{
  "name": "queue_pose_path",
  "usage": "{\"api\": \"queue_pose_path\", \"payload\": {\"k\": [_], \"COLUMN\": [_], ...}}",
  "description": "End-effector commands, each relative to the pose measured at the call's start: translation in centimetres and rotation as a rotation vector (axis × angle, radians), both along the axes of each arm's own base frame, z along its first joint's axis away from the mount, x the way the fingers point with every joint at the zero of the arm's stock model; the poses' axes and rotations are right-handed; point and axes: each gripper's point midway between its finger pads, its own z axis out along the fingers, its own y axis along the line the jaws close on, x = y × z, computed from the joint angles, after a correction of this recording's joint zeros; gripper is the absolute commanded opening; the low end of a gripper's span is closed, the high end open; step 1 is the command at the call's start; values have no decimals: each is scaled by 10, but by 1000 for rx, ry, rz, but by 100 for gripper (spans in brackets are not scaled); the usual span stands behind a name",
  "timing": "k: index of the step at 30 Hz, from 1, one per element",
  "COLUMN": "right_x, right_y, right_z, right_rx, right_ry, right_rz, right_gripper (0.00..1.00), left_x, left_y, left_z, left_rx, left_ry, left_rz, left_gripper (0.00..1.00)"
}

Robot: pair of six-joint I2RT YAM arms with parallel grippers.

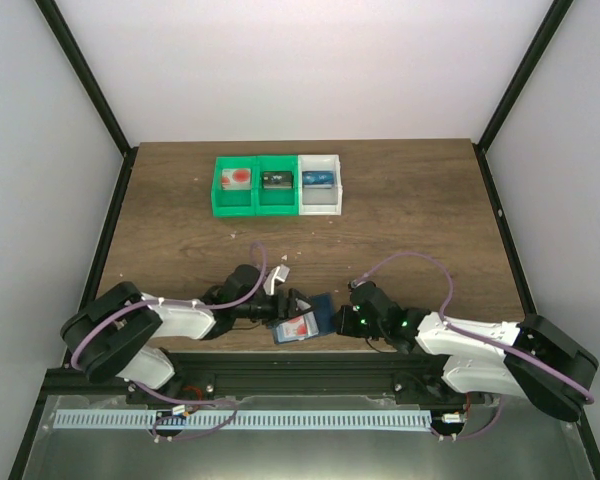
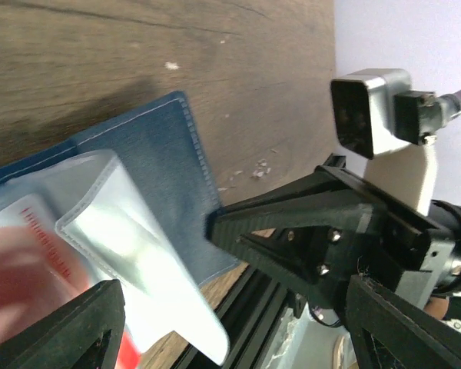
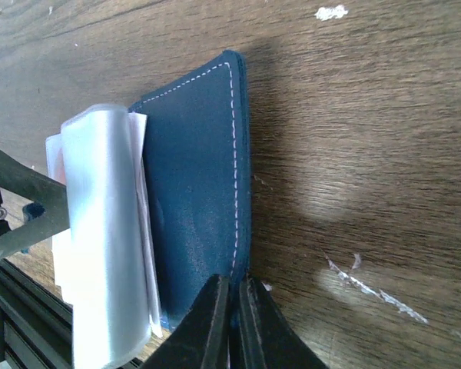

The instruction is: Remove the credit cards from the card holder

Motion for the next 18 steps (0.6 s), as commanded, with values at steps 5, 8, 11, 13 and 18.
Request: {"api": "queue_pose_path", "payload": {"k": [5, 8, 11, 13, 18], "right_x": [-4, -3, -1, 0, 2], "right_y": [1, -1, -7, -8, -13], "right_z": [2, 6, 14, 23, 36], "right_rx": [15, 1, -24, -32, -63], "right_ry": [-1, -13, -32, -52, -73], "right_rz": [18, 17, 9, 17, 19], "right_gripper": [11, 20, 26, 30, 33], "left_x": [7, 8, 9, 10, 16], "left_y": [-21, -22, -23, -25, -33], "left_z": [14, 10, 8, 10, 22], "left_rx": [-65, -55, -48, -52, -72], "left_ry": [-36, -41, -44, -49, -68], "left_rz": [-35, -40, -46, -49, -55], "left_gripper": [80, 80, 80, 80, 80]}}
